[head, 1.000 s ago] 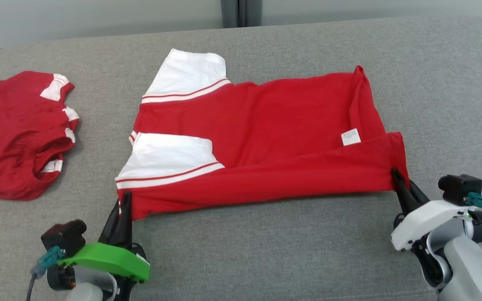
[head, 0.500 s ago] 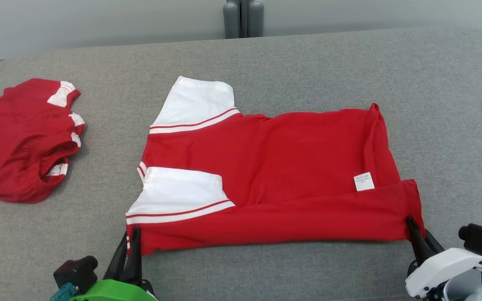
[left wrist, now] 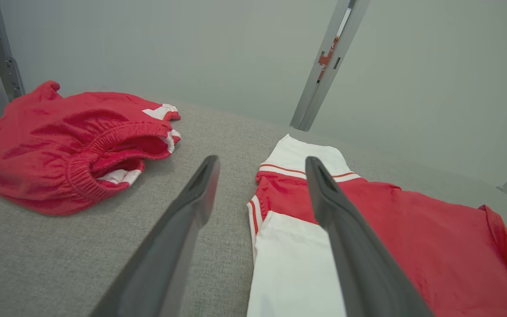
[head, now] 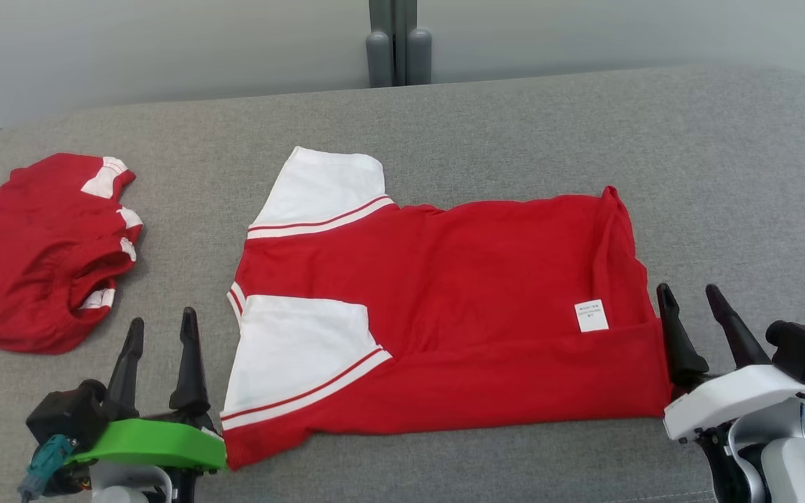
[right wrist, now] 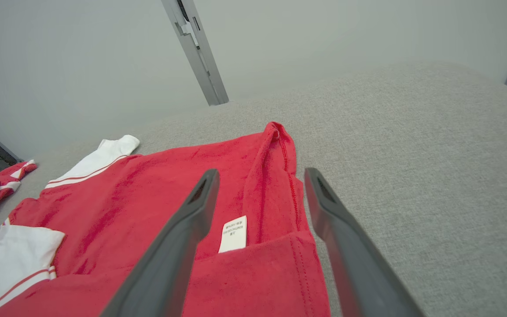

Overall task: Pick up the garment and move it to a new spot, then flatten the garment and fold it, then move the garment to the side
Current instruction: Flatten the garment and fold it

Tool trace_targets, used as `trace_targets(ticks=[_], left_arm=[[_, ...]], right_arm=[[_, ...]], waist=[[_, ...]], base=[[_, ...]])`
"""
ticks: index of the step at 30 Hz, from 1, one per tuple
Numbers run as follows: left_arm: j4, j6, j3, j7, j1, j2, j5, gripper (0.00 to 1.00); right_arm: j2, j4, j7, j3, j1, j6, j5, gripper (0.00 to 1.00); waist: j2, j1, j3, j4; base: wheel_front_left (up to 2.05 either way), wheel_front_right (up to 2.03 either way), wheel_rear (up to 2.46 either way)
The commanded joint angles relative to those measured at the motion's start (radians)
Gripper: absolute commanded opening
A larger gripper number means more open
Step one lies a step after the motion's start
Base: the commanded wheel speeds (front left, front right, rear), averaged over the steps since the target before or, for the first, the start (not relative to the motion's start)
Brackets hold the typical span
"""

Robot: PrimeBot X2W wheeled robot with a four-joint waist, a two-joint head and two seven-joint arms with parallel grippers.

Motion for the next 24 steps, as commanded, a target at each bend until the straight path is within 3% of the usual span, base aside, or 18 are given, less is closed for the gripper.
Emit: trace_targets(ticks=[1, 11, 24], left_arm=[[-0.005, -0.007, 0.013, -0.001, -0.019, 0.004, 0.019, 1.0], [-0.033, -0.024, 0.075, 0.0, -0.046, -0.002, 0.105, 1.0], [-0.024, -0.05, 0.089, -0.001, 0.038, 0.003, 0.211, 1.0]], right_arm=[[0.005, -0.011, -0.02, 0.002, -0.019, -0.001, -0.017, 1.0], [0.029, -0.03, -0.146, 0.017, -0.02, -0.001, -0.112, 1.0], [0.028, -0.062, -0.172, 0.015, 0.084, -0.001, -0.157, 1.0]], waist=[[0.0, 0.0, -0.009, -0.003], [0.0, 0.0, -0.044, -0.003], [0.0, 0.0, -0.103, 0.014]], base=[[0.0, 0.0, 0.0], [0.0, 0.0, 0.0], [0.0, 0.0, 0.0]])
